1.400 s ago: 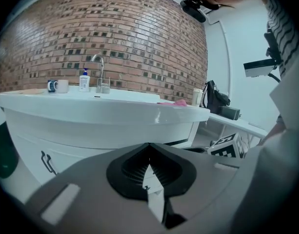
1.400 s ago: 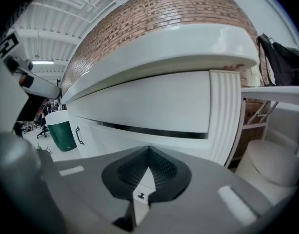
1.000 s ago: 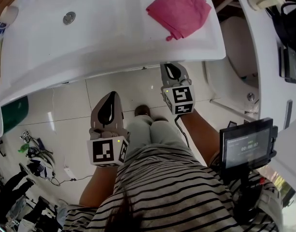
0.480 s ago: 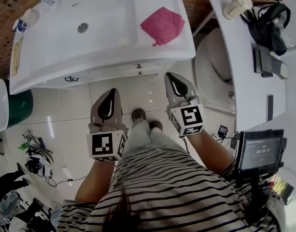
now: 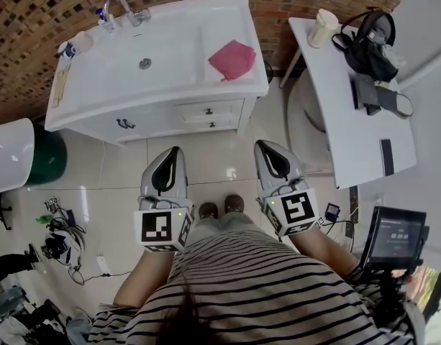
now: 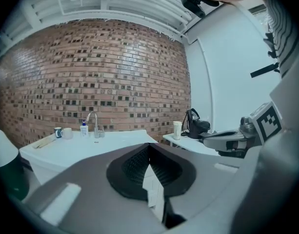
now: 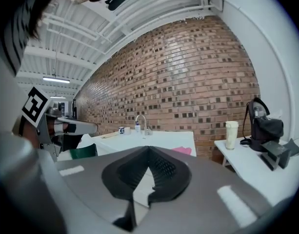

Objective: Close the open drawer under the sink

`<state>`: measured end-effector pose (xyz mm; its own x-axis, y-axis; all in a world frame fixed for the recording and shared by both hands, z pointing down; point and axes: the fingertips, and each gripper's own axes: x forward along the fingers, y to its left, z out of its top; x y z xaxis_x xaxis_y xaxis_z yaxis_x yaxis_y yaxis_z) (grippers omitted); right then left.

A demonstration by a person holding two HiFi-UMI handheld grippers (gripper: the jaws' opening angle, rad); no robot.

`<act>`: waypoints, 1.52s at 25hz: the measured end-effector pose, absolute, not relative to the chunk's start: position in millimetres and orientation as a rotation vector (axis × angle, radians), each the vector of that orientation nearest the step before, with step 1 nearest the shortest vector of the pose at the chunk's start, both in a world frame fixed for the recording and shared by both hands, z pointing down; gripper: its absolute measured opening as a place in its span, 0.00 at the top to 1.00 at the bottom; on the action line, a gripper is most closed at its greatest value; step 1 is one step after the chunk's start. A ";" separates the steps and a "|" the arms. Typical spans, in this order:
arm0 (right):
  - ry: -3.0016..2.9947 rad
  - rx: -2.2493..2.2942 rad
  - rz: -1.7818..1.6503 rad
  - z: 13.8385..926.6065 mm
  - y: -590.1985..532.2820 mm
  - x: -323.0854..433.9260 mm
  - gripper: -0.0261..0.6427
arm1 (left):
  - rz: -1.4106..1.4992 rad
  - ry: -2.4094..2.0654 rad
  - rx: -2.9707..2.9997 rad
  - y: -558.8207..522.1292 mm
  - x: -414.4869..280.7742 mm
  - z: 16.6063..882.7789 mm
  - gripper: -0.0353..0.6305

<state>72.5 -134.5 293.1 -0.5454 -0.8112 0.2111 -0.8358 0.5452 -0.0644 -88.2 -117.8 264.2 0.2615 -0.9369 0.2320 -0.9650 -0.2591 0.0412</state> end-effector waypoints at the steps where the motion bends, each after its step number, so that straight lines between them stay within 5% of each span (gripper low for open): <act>1: -2.621 1.420 0.246 291.8 -126.5 74.6 0.96 | 0.234 -1.797 2.346 -110.5 -88.4 264.6 0.92; 20: -2.593 1.484 0.301 260.8 90.0 23.8 0.96 | 0.208 -1.715 2.403 97.9 -113.8 266.1 0.92; 38: -2.684 1.379 0.197 236.7 98.0 20.6 0.96 | 0.203 -1.799 2.455 110.8 -88.0 237.4 0.92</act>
